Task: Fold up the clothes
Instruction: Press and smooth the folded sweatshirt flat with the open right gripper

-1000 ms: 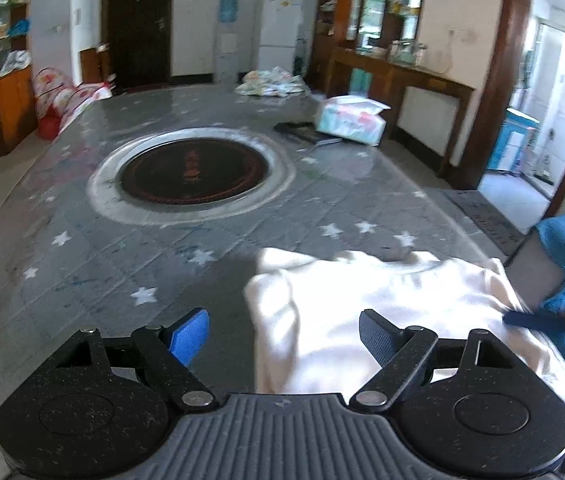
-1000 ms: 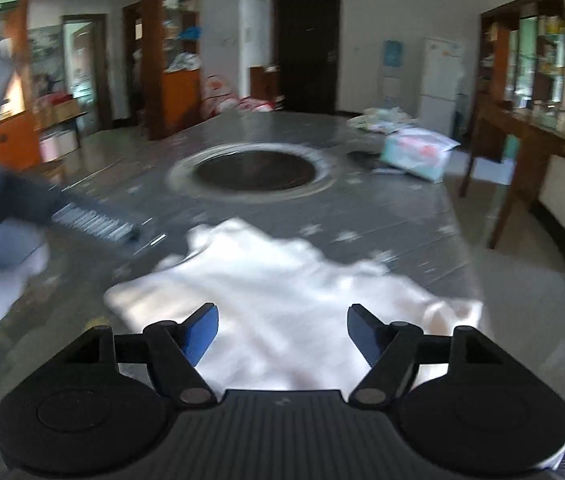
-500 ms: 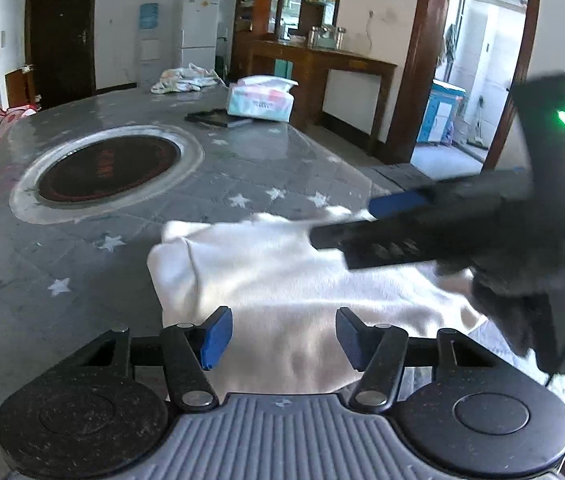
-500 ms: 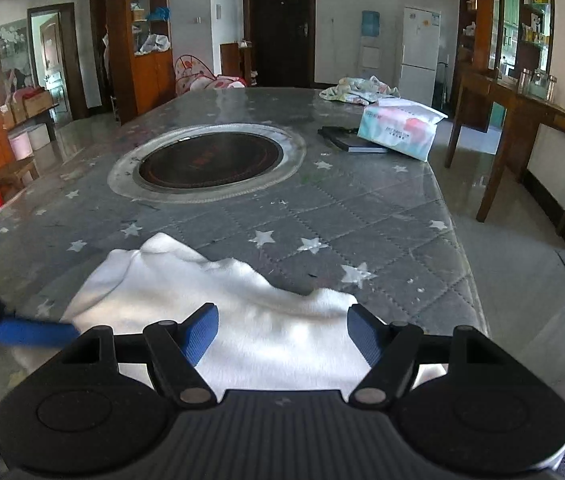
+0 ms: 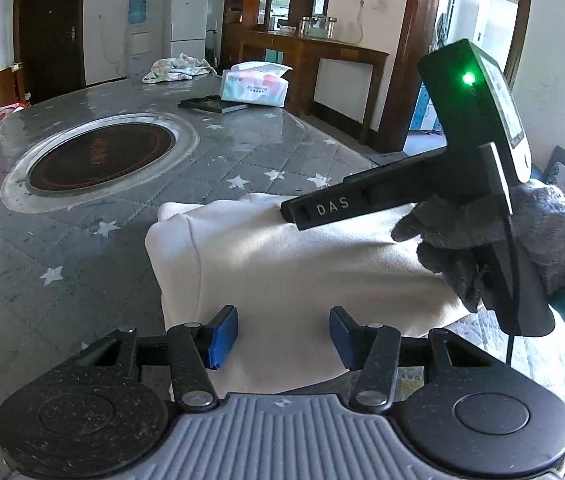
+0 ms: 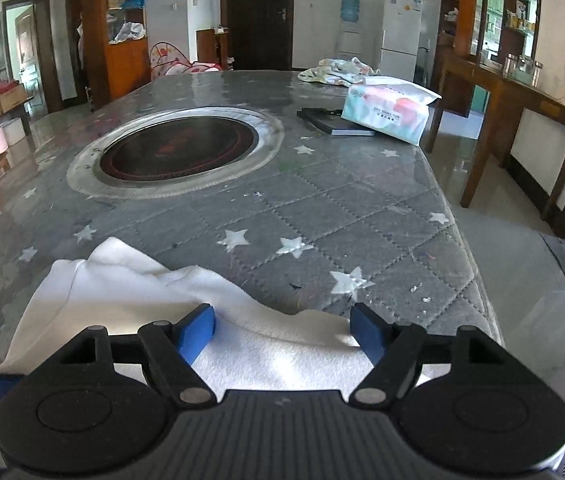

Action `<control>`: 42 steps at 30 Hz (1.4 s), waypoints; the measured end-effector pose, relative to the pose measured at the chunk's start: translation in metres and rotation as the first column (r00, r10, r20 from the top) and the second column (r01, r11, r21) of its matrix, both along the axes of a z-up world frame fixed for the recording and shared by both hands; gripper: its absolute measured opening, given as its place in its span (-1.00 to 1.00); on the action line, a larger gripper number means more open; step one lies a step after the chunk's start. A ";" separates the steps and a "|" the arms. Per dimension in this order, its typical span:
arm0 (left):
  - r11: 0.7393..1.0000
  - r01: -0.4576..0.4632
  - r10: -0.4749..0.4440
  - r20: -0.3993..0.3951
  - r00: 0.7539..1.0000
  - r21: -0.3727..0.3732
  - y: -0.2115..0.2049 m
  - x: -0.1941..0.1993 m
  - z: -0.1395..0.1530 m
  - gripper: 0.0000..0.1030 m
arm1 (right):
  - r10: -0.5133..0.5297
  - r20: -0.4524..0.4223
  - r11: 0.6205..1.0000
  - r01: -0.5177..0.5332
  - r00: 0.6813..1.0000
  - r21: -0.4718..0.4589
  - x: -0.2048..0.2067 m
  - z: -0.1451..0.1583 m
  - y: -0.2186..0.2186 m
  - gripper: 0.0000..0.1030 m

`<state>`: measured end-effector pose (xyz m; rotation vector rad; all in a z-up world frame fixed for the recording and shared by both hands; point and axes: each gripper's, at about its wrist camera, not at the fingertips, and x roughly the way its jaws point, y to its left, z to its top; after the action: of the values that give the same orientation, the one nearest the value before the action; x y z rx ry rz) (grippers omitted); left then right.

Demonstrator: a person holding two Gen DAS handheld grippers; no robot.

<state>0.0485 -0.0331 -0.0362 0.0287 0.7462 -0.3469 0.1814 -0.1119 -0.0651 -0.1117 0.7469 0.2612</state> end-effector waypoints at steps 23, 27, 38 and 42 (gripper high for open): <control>0.958 0.281 -0.284 0.053 0.957 0.056 -0.056 -0.018 -0.001 -0.46 | -0.026 0.025 0.999 0.026 0.999 -0.025 -0.011 0.021 -0.027 0.54; 0.940 0.336 -0.339 0.039 0.940 0.066 -0.055 -0.027 0.001 -0.47 | -0.020 0.010 0.999 0.020 1.000 -0.035 -0.010 0.014 -0.025 0.54; 0.960 0.279 -0.279 0.094 0.956 0.015 -0.059 -0.007 0.007 -0.45 | -0.009 0.005 0.999 0.009 1.000 -0.046 -0.011 0.017 -0.025 0.55; 0.944 0.329 -0.329 0.050 0.943 0.011 -0.064 -0.009 -0.003 -0.40 | -0.003 0.006 0.999 0.003 1.000 -0.054 -0.011 0.018 -0.025 0.58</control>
<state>0.0392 -0.0971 -0.0393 0.1657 0.6903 -0.6628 0.1706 -0.1367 -0.0470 -0.1623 0.7483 0.2381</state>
